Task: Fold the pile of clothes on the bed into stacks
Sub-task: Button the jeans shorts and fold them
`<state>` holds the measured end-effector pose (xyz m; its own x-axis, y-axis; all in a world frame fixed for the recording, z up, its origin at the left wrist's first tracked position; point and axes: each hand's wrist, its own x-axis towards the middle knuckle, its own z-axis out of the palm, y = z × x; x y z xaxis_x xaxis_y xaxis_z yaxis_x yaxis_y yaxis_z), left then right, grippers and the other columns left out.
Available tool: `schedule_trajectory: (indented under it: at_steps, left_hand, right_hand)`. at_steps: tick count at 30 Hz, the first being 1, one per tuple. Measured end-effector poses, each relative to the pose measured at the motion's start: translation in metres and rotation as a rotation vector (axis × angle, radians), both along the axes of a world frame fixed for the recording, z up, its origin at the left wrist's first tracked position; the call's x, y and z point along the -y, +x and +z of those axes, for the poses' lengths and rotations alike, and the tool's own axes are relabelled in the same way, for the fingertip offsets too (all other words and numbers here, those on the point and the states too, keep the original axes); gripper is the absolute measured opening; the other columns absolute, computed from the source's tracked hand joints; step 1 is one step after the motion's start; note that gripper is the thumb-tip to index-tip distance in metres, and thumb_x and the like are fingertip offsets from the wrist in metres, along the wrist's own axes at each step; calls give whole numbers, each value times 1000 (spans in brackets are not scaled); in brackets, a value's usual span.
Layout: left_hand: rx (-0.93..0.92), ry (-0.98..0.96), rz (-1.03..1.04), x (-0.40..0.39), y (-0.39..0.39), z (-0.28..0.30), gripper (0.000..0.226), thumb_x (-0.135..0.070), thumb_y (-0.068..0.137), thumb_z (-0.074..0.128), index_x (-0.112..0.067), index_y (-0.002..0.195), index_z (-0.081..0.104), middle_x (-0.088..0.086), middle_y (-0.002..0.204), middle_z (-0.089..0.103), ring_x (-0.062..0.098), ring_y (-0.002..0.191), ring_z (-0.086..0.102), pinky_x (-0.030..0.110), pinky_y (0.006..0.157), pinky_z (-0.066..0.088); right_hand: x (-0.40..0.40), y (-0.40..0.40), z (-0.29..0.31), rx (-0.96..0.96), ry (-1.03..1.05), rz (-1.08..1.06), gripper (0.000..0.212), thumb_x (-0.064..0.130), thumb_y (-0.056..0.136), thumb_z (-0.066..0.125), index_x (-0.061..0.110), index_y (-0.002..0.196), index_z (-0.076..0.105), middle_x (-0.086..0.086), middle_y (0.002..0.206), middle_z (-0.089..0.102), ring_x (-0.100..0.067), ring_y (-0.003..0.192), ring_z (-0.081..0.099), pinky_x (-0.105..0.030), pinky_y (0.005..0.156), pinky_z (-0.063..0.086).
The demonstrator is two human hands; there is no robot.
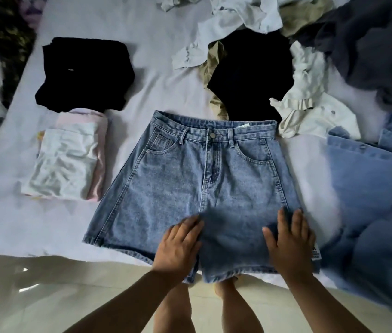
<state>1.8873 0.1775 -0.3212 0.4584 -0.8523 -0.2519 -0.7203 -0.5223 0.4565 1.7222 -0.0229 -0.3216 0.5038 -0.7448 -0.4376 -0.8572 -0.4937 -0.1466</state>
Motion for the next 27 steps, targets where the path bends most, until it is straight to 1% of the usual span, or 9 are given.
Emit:
schedule_trajectory:
  at_steps: [3, 5, 8, 10, 14, 19, 22, 24, 27]
  left_hand:
    - [60, 204, -43, 34, -17, -17, 68, -52, 93, 27, -14, 149, 17, 5, 155, 15, 22, 145, 6, 38, 114, 12]
    - [55, 312, -65, 42, -28, -31, 81, -57, 81, 31, -13, 148, 18, 7, 157, 10, 25, 146, -2, 43, 115, 7]
    - [56, 382, -103, 44, -33, -44, 86, -58, 77, 29, -13, 149, 12, 11, 152, 27, 32, 143, 12, 46, 114, 8]
    - [58, 412, -100, 46, -35, -46, 89, -60, 78, 29, -14, 150, 5, 11, 153, 24, 31, 142, 11, 46, 114, 6]
    - [215, 453, -117, 52, -32, -42, 88, -64, 87, 21, -19, 138, -35, 6, 145, -39, 28, 135, -33, 42, 105, -27]
    - [113, 439, -248, 50, -25, -30, 85, -63, 89, 35, -33, 141, -26, 11, 143, -39, 33, 132, -33, 51, 112, -13]
    - [50, 320, -262, 49, 2, -12, 77, -66, 82, 34, -30, 149, 21, 12, 157, 11, 30, 141, 5, 48, 112, 29]
    - [-87, 323, -185, 45, 22, 5, 68, -58, 88, 35, -30, 149, 21, 1, 159, 6, 21, 145, 11, 35, 114, 24]
    - [-207, 177, 55, 31, 53, 28, 78, -62, 77, 19, -25, 143, 37, 0, 154, 26, 22, 136, 36, 32, 107, 33]
  right_hand:
    - [19, 2, -4, -4, 0, -67, 67, 43, 82, 58, 2, 134, 49, -39, 138, 35, -56, 121, 41, -67, 92, 36]
    - [31, 2, -7, 16, -5, -74, 81, 34, 74, 77, 5, 140, 41, -37, 142, 30, -54, 125, 37, -61, 95, 36]
    - [46, 7, -1, 20, 89, -21, 89, 34, 80, 72, 19, 150, 19, -22, 148, 27, -40, 129, 31, -46, 99, 35]
    - [54, 10, 0, 162, 177, -53, 85, 19, 81, 69, 25, 150, 19, -18, 136, 37, -35, 116, 42, -38, 91, 39]
    - [71, 19, 4, 309, 327, -162, 79, 0, 83, 61, 32, 147, 27, -13, 125, 45, -31, 99, 56, -28, 80, 39]
    - [69, 40, 27, 295, 386, 2, 77, 4, 84, 63, 21, 149, 24, 1, 154, 28, -15, 139, 31, -13, 101, 23]
    - [52, 62, 53, 228, 462, 108, 90, 13, 85, 66, 25, 151, 6, 6, 158, 13, -15, 142, 24, -19, 107, 23]
    - [37, 81, 77, 169, 536, 170, 96, 17, 87, 66, 29, 151, -5, 7, 159, 3, -19, 142, 24, -24, 107, 28]
    - [10, 111, 106, 131, 550, 227, 97, 19, 89, 63, 31, 150, -11, 6, 159, -5, -23, 138, 31, -29, 102, 37]
